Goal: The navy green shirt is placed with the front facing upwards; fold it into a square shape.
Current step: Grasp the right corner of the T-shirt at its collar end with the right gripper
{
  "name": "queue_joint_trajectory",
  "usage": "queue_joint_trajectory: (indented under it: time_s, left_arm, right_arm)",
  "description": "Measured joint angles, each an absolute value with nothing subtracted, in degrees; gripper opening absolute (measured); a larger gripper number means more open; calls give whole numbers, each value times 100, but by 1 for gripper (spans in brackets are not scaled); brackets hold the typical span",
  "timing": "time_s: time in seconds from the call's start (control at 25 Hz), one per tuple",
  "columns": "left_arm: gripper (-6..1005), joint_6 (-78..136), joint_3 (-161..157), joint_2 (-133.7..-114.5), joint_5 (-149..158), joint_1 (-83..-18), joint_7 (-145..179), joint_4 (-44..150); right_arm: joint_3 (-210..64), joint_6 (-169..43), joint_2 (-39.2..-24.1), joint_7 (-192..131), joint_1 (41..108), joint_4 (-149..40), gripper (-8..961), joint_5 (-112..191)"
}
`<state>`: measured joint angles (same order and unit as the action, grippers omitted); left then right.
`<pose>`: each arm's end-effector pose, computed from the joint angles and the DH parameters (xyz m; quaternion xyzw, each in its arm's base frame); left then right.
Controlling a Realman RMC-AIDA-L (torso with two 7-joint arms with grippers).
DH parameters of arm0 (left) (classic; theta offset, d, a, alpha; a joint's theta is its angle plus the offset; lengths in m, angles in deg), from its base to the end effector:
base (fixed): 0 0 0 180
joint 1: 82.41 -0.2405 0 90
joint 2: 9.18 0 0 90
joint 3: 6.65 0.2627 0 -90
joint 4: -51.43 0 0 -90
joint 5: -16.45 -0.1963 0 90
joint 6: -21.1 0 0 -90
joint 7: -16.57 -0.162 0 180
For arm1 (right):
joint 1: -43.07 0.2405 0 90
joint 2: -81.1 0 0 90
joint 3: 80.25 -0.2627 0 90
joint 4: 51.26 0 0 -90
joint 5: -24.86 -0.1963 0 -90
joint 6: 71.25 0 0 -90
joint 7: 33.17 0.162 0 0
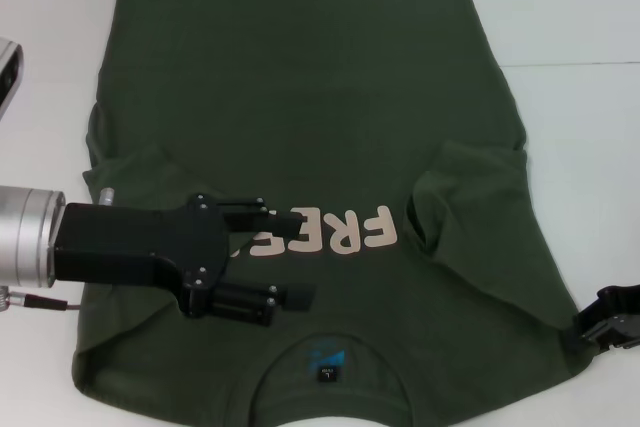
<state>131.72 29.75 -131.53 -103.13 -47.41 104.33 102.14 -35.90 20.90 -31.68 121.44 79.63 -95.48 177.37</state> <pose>-0.1885 0.3053 -0.0033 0.9553 0.1396 0.2599 0.0174 0.3158 0.3266 0.0187 -0.7015 0.6993 -0.0839 0.1085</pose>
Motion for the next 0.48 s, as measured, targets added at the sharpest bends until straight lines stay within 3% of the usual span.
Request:
queue_joint_trajectory:
  time_s: [0.2,0.4,0.48]
  left_arm:
    - [861,13173,2973,-13153,-10228,-4772,10430,10208]
    - [861,13170,2973,-13153,-10215,-4778,10428,10199]
    - [861,13159,2973,-13153,-10198,-4781,10428,10195]
  right_arm:
    - [-3587,2047,-3174,12138,7946,-9554,354,17750]
    - [-3575,2041,-3176,12094,7964,-9547,151,17753]
    - [-3562,2040,-3179,12093,7960,-9558,114,17753]
